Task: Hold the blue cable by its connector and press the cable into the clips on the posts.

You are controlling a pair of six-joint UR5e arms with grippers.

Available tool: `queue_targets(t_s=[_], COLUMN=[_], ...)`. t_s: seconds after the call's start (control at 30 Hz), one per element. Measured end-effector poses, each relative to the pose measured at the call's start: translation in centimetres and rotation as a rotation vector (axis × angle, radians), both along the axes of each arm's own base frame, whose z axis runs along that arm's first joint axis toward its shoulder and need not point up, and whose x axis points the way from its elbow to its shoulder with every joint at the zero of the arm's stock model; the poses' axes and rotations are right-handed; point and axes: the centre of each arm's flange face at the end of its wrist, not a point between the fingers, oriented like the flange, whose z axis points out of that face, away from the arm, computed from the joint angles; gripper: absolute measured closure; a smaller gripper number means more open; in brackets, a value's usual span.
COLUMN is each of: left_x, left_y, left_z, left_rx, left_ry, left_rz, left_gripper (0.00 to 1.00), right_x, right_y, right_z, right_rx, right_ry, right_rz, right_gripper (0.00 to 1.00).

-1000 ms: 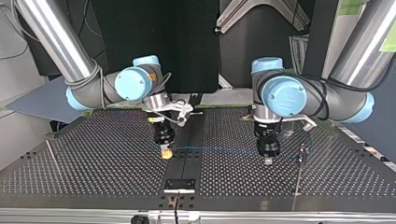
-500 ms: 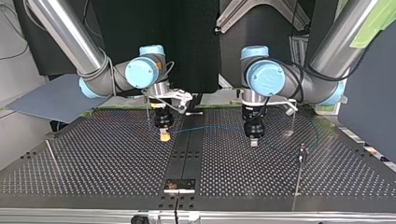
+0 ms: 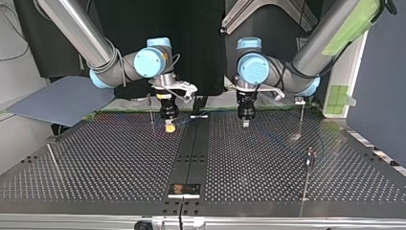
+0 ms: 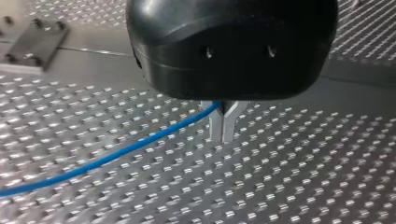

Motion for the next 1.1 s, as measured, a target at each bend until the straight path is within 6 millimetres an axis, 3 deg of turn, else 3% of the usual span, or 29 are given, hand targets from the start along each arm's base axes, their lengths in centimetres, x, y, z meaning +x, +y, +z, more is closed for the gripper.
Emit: queue_targets(t_s=[0.3, 0.53, 0.7, 1.1], left_x=[-2.0, -2.7, -3.3, -3.9], left_y=[-0.9, -2.9, -4.1, -6.7], left_z=[-5.3, -8.7, -9.7, -14.4], left_rx=[0.035, 0.023, 0.014, -0.002], left_ry=[0.043, 0.051, 0.035, 0.041], left_rz=[-0.021, -0.059, -0.084, -0.141], left_gripper=[1.00, 1.00, 1.00, 1.00], right_x=[-2.3, -4.7, -6.4, -11.5], right_y=[-0.2, -0.7, -0.5, 0.5], right_z=[-3.1, -8.8, -13.0, -22.5], right_rx=[0.000, 0.042, 0.085, 0.177], right_ry=[0.010, 0.046, 0.057, 0.110], right_rz=[-0.051, -0.114, -0.137, -0.200], right_gripper=[1.00, 1.00, 1.00, 1.00])
